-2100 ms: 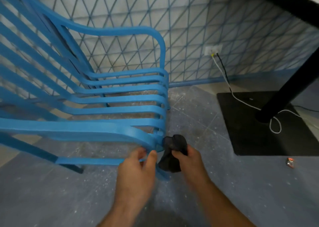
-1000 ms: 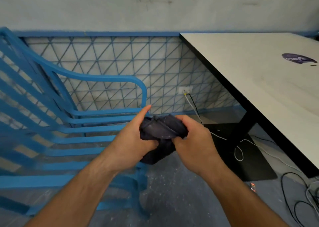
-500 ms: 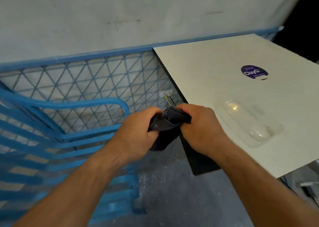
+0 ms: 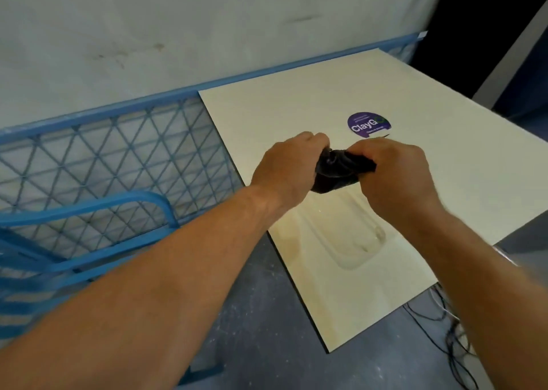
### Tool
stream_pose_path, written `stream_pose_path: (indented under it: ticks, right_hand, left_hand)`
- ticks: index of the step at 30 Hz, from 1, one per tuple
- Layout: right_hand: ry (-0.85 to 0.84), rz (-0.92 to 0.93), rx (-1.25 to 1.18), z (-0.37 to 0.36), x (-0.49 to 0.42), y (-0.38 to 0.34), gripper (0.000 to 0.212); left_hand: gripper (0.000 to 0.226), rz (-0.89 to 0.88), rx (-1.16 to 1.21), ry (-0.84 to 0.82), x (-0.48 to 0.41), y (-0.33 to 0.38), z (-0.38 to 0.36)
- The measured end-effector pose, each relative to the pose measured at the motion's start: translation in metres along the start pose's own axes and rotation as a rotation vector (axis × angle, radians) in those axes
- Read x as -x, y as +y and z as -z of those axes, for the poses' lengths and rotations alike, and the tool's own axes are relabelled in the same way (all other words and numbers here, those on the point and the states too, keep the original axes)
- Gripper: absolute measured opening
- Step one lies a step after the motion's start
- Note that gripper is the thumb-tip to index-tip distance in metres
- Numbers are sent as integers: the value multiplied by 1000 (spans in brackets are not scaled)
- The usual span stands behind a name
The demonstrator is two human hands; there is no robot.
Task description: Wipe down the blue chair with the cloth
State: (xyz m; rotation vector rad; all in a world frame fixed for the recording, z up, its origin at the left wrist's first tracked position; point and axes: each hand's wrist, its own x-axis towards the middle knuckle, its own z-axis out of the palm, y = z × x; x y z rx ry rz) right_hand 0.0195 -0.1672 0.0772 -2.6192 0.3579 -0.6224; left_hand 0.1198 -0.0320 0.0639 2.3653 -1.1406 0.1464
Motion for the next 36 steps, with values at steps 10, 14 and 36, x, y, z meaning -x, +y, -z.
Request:
stream_pose_path:
  ticks: [10, 14, 36]
  right_hand:
    - [-157, 5, 108, -67, 42, 83, 26]
    - [-455, -17, 37, -80, 46, 88, 25]
    - [-554, -85, 71, -38, -1, 57, 25]
  left_hand:
    - [41, 167, 295, -491, -25, -5, -82]
    - [26, 196, 281, -656, -18, -14, -87]
    - [34, 263, -16, -305, 19, -6, -42]
